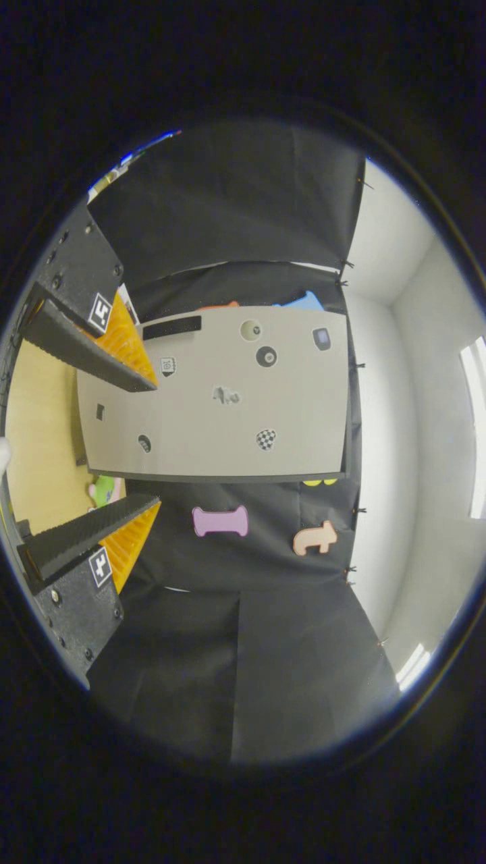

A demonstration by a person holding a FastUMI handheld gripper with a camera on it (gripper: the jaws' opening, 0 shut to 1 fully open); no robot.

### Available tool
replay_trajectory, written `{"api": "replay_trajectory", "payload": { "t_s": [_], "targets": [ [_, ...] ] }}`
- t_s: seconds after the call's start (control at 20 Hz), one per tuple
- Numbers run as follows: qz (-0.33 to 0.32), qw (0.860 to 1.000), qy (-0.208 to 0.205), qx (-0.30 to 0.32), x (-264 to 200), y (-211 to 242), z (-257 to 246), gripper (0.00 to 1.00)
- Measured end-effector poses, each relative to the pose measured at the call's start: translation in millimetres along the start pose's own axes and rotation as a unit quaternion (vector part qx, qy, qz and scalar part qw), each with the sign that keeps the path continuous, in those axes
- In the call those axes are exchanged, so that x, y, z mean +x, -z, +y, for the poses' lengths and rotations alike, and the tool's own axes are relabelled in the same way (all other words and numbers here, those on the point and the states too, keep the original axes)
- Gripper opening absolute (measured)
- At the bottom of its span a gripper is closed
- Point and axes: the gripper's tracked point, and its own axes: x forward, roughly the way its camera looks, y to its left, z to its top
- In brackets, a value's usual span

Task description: Open the shoe cabinet door, grab the shoes and put them into the shoe cabinet, then close the shoe cabinet door.

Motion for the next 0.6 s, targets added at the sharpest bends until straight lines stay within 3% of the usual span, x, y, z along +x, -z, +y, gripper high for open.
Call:
{"api": "replay_trajectory", "payload": {
  "t_s": [0.6],
  "targets": [
    [-0.011, 1.0, 0.007, 0.002, -17.5, -10.9, -15.5, 1.0]
  ]
}}
